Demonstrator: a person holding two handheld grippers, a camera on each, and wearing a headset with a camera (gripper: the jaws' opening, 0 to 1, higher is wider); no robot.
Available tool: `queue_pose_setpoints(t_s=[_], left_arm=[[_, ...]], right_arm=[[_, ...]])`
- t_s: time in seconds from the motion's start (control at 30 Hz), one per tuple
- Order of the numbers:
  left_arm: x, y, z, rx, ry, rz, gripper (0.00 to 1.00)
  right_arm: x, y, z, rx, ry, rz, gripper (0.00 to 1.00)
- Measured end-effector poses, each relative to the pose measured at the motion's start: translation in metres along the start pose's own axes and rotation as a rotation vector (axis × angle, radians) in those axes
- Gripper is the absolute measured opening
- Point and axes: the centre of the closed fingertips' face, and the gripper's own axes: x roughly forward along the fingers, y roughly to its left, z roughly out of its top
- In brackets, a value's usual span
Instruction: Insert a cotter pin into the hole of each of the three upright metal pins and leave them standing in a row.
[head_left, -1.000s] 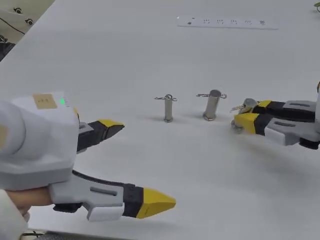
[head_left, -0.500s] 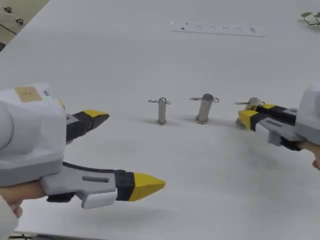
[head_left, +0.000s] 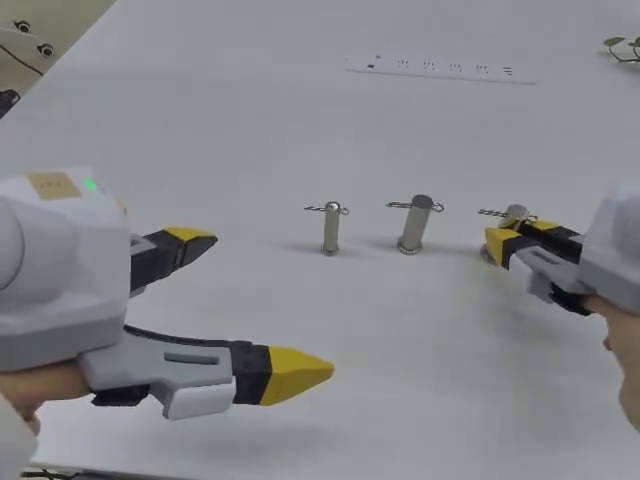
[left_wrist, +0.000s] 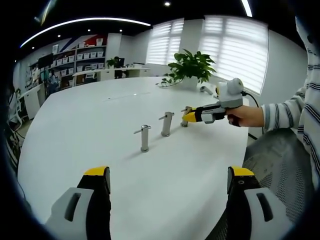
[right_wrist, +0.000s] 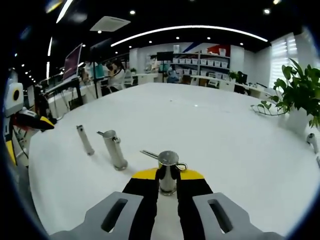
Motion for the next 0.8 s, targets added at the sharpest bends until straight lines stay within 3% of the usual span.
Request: queue_pose_setpoints(t_s=[0.13, 0.2, 0.33, 0.43, 0.63, 0.73, 0.8], left_arm=[[-0.001, 0.000, -0.002, -0.015, 0.006, 0.006, 0.98], [-0.002, -0.001, -0.004, -0.014, 0.012, 0.007, 0.98], [-0.004, -0.003, -0.005, -0.020, 0.014, 0.009, 0.98], [-0.006, -0.004, -0.004, -0.021, 0.012, 0.013, 0.99], [-0.011, -0.004, 0.001, -0.068, -0.015, 0.018, 0.99], [-0.013, -0.002, 0.005, -0.079, -0.036, 0.023, 0.99], [-0.013, -0.002, 0.006, -0.078, -0.044, 0.025, 0.99]], right_arm=[[-0.001, 0.002, -0.001, 0.005, -0.004, -0.001, 0.15], [-0.002, 0.003, -0.005, -0.029, 0.029, 0.003, 0.17], [-0.004, 0.002, -0.010, -0.005, 0.044, -0.004, 0.31], [-0.015, -0.003, -0.005, 0.053, 0.038, -0.039, 0.34], [-0.040, -0.003, 0.003, 0.101, 0.027, -0.018, 0.45], [-0.049, -0.001, 0.008, 0.100, 0.015, -0.003, 0.57], [-0.055, 0.003, 0.010, 0.118, 0.011, 0.022, 0.71]])
